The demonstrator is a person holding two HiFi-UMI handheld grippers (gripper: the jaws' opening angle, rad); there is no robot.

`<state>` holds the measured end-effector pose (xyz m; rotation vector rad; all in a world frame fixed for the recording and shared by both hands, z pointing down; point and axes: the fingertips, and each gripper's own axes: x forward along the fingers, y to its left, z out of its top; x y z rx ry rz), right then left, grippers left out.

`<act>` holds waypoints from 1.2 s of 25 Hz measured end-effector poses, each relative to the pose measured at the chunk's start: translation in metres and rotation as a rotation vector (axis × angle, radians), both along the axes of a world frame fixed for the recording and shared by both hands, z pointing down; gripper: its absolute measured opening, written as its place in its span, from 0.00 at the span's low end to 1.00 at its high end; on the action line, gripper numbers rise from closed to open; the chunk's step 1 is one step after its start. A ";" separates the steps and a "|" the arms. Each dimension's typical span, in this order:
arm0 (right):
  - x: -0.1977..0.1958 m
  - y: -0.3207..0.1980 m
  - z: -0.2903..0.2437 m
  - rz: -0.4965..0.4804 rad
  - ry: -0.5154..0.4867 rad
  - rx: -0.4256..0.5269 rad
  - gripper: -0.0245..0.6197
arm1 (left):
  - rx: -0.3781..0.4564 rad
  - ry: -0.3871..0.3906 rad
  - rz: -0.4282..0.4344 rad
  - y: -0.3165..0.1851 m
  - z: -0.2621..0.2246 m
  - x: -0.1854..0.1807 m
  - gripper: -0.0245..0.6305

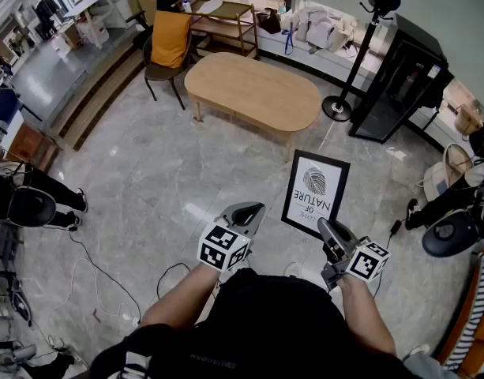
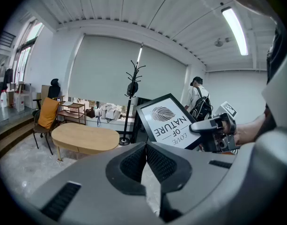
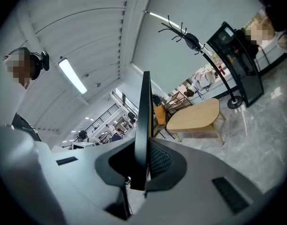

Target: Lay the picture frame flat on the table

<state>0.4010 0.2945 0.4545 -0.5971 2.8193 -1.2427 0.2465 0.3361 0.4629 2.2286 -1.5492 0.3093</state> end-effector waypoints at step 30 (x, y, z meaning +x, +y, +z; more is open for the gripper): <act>-0.050 0.003 0.023 -0.046 -0.033 -0.123 0.10 | -0.029 0.024 -0.047 0.007 0.006 -0.056 0.04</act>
